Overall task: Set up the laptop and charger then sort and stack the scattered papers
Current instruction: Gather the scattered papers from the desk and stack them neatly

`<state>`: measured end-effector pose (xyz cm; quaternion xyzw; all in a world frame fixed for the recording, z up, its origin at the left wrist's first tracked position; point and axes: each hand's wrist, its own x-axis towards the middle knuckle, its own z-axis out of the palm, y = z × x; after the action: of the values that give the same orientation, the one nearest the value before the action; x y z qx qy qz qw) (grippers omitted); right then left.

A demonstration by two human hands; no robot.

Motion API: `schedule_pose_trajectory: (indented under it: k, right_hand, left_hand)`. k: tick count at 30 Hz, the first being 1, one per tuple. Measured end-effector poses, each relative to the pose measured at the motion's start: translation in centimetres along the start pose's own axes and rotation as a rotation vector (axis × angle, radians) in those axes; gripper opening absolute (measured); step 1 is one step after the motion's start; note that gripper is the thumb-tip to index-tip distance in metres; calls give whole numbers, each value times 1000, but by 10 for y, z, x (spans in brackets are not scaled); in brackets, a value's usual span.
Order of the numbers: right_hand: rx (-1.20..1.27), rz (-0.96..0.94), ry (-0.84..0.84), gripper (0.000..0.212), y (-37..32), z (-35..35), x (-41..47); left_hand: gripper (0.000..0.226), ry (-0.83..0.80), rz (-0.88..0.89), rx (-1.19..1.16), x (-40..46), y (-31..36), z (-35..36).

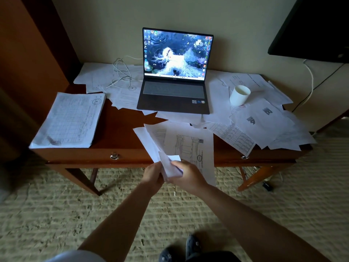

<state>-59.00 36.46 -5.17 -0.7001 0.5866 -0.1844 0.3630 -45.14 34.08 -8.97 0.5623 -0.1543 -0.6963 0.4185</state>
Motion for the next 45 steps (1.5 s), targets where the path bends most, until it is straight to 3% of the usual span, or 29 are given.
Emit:
schedule_pose_trajectory:
  k: [2,4,8,10,13,18,20,22,24,26,31,34,36,41,45]
  right_hand:
    - [-13,39,30,40,0,3,2]
    - [-50,107,204,23,1,4,6]
    - [89,228,768,24,0,-13,14]
    - [90,116,861,24,-3,-22,15]
    - [-75,-148,721,27,-12,-16,9]
    - [-268,-468,262,40,-18,17,-4]
    - [-317,-450,65,37,-12,29,-4]
    - [-261,-330,-138,36,-8,35,-5]
    - [-155,-250,-223,36,-10,34,-9]
    - [-86,-220,-230,36,-16,33,-11]
    - [-73,-207,-343,38,-32,30,-14]
    - [-52,-141,-315,37,-34,27,-18]
    - [14,-77,-303,38,-33,25,-19]
    - [386,211,-121,40,-28,11,-9]
    - [227,357,51,22,-14,-3,6]
  left_hand:
    - [11,26,18,60,0,-2,0]
    - [11,101,14,74,-4,-1,-1]
    - [18,310,-10,158,-11,4,-12]
    - [19,346,0,183,-14,2,-21]
    - [24,374,32,185,-18,-4,-32]
    - [42,308,170,266,-20,-11,-44]
    - [35,154,169,30,-24,-11,-47]
    - [55,36,86,-184,-25,-11,-51]
    - [65,32,42,-264,-18,-9,-53]
    - [70,35,15,-296,-13,-8,-54]
    - [53,-57,-12,-246,-16,-2,-53]
    - [34,103,104,-69,-14,0,-53]
    - [29,242,77,40,-11,1,-51]
    - [30,371,93,449,-13,3,-48]
    - [37,375,269,566,-29,13,-44]
